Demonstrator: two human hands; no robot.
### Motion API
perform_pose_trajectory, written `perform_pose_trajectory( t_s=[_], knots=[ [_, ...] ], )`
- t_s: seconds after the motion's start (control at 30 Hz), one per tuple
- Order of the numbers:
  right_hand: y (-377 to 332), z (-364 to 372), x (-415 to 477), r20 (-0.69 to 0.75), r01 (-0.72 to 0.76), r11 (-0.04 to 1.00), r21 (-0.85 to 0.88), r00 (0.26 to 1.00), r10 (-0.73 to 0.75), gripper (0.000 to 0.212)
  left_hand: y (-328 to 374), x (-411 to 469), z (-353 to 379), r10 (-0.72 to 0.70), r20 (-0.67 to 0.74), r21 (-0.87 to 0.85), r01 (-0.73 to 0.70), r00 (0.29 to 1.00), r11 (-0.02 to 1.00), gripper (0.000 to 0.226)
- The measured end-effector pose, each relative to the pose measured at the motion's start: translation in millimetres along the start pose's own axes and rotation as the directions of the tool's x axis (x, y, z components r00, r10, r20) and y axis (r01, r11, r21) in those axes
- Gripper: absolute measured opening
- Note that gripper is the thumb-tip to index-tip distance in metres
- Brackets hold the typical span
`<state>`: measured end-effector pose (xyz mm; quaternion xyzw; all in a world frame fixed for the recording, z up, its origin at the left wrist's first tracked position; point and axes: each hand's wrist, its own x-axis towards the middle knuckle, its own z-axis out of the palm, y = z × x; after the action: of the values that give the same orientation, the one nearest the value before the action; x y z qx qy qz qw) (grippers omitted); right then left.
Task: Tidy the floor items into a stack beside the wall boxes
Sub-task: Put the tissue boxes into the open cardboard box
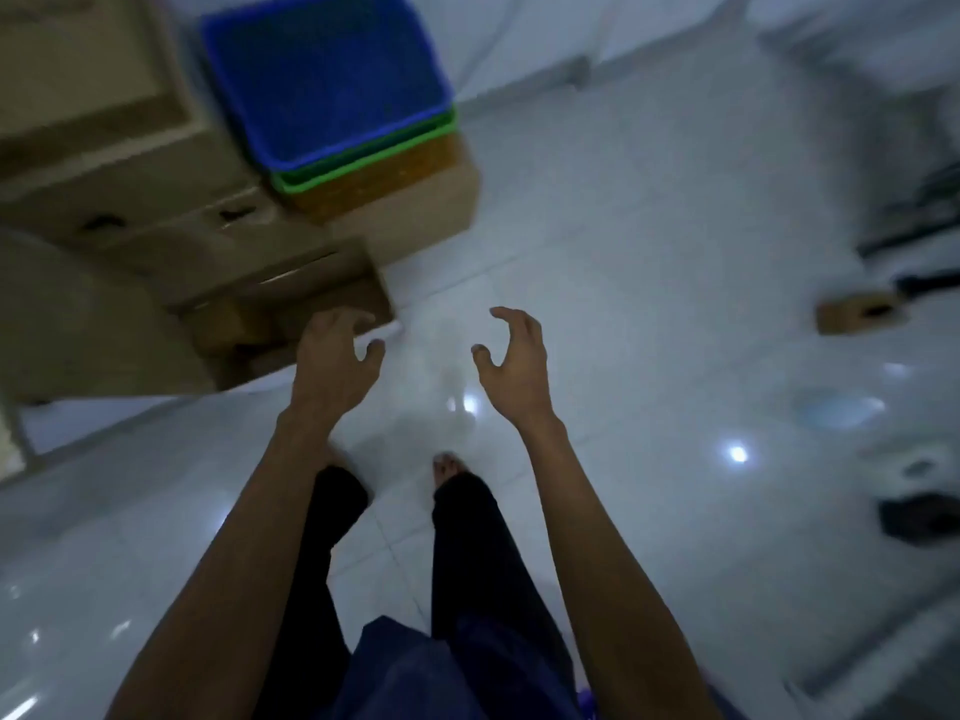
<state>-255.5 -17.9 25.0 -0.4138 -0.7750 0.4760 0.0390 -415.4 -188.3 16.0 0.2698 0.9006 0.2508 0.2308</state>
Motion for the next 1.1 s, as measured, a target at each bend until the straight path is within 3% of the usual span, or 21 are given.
perform_pose_trajectory(
  t_s=[0.2,0.43,0.63,0.97,1.1],
  knots=[
    [23,-240,-123,-0.347,-0.204,0.975,0.090,0.911,0.222,0.043,253,-49,8,0.286,0.184,0.000,-0.291,0.940,0.957,0.033],
    [88,-407,-209,-0.614,-0.297,0.901,0.316,0.660,0.433,0.040,457,-80,70,0.542,0.290,-0.036,-0.557,0.789,0.830,0.032],
    [142,-500,-218,-0.670,-0.321,0.843,0.432,0.512,0.538,0.044,582,-58,141,0.605,0.453,-0.047,-0.661,0.654,0.749,0.036],
    [252,-687,-144,-0.639,-0.387,0.766,0.513,0.423,0.642,0.051,797,23,294,0.569,0.591,-0.025,-0.692,0.572,0.721,0.037],
    [305,-761,-127,-0.630,-0.383,0.717,0.583,0.343,0.696,0.050,883,30,362,0.549,0.654,-0.010,-0.719,0.521,0.695,0.037]
  ],
)
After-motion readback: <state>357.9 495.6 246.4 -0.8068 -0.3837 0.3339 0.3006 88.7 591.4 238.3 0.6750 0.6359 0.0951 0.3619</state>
